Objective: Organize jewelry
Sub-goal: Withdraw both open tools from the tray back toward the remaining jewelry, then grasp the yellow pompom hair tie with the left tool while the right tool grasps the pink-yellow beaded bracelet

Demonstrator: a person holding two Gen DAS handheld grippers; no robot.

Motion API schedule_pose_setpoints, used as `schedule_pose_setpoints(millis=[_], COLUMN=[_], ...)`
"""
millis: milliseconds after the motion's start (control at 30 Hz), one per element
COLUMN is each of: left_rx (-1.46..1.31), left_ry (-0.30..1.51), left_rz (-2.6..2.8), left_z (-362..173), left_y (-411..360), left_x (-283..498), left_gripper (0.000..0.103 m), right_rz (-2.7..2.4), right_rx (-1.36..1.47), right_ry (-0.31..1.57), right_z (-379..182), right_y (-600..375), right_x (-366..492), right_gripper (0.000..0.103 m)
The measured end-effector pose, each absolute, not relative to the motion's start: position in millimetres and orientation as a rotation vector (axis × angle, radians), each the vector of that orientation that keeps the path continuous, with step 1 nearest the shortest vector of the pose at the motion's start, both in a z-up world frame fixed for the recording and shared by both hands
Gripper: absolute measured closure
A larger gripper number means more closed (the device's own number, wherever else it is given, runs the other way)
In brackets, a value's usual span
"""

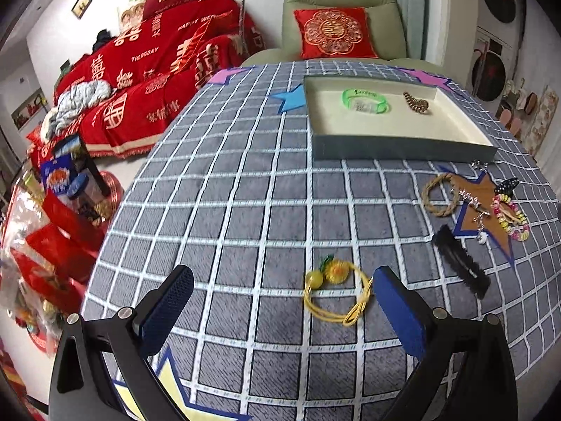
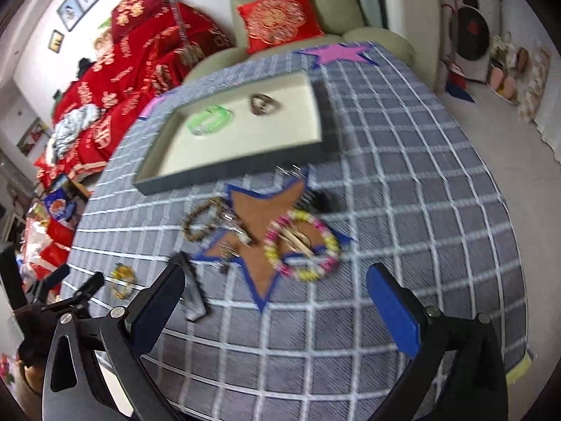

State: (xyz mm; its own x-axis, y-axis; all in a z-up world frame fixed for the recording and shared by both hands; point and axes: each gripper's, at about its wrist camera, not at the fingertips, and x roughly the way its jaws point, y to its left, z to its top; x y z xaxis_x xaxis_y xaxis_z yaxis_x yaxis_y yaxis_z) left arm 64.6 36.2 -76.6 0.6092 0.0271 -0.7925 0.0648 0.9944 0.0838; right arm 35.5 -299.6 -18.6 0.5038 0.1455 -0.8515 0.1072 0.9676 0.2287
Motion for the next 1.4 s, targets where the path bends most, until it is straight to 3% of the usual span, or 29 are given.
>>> schedule_pose_setpoints(millis=[500, 600, 767, 833, 967, 1033, 1200, 1300, 1400], left_rx=[0.043, 0.043, 0.060, 0.068, 0.063, 0.067, 0.091, 0.100, 0.106], left_ry=[0.945, 0.948, 0.944, 0.949, 0.981, 0.991, 0.989, 0.986, 0.983], left_rz=[-0.016, -0.021, -0.034, -0.038, -0.046, -0.053, -0.072, -0.107, -0.131], left_z=[-90, -91, -94, -96, -105, -108, -110, -109, -108], left_y=[49, 47, 41, 39, 38, 36, 30, 24, 20], left_x=[65, 68, 71, 73, 76, 76, 75, 73, 71], left_gripper=[0.000, 0.000, 0.000, 0.008, 0.008, 0.018, 0.022, 0.034, 0.046], right_rz=[-0.153, -0.167, -0.168, -0.170, -0.156, -0.154, -0.129, -0.107, -0.076], right_rx=[0.338, 0.311, 0.258, 0.223, 0.161, 0.112, 0.033, 0.030, 0.009], right_ry=[1.093, 1.100, 1.131, 1.126, 1.129, 1.133, 1.129, 1.130, 1.130], right_z=[-52, -57, -70, -71, -73, -74, -74, -73, -70], right_y=[-347, -347, -342, -339, -327, -319, -306, -303, -294], right_x=[37, 43, 55, 57, 60, 61, 60, 60, 58], right_gripper=[0.001, 0.007, 0.026, 0.026, 0.030, 0.031, 0.034, 0.045, 0.069])
